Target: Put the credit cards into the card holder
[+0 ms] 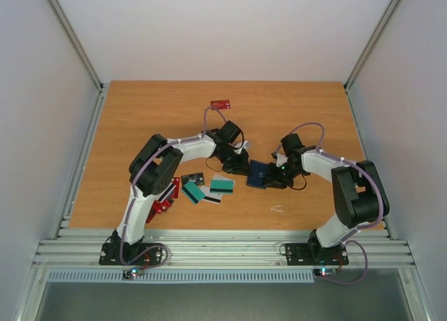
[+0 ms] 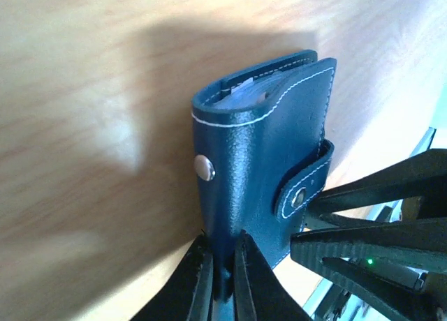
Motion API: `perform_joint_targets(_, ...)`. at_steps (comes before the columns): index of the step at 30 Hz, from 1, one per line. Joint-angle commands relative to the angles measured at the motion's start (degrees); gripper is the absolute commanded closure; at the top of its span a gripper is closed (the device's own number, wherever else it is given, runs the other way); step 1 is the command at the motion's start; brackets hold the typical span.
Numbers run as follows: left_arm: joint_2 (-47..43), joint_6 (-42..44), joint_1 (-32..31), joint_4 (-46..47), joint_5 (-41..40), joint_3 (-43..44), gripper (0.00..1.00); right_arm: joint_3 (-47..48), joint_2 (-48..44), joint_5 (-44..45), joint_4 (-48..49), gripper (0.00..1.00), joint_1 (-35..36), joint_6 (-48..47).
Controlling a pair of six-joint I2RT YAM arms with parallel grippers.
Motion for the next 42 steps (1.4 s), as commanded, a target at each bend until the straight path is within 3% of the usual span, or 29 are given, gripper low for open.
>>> perform_joint_targets(1,-2.93,0.63,-1.55,2.63,0.25,-2.45,1.0,-0.33,-5.02,0.81,-0.62,0.69,0.26,-0.19)
perform_joint_targets(9,-10.61,2.26,-1.53,-1.23,-0.82,-1.95,1.0,1.75,-16.98,1.5,-7.56,0.3,-1.26,-1.22)
perform_joint_targets(16,-19.73,4.11,-0.49,-7.58,1.95,-0.26,1.0,5.74,-24.26,-7.89,-13.57,0.21,-7.97,-0.93)
perform_joint_targets(23,-27.68,6.11,1.19,-15.63,7.19,3.42,1.0,10.07,-31.15,-21.41,-9.81,0.23,-8.0,5.84)
perform_joint_targets(27,-30.8,7.44,1.27,-20.8,8.24,6.2,1.0,13.37,-31.34,-26.32,-9.45,0.29,-8.0,9.5)
perform_joint_targets(34,-35.59,4.97,1.23,-18.74,14.3,4.67,1.0,14.24,-33.75,-36.62,-0.85,0.43,-8.0,17.03)
perform_joint_targets(39,-37.99,1.93,1.2,-14.29,18.0,2.43,1.0,13.84,-34.61,-39.91,4.44,0.49,-8.0,20.49)
perform_joint_targets(42,-38.28,1.15,1.2,-13.51,18.86,2.13,1.0,13.79,-34.72,-41.27,6.02,0.59,-8.0,21.62)
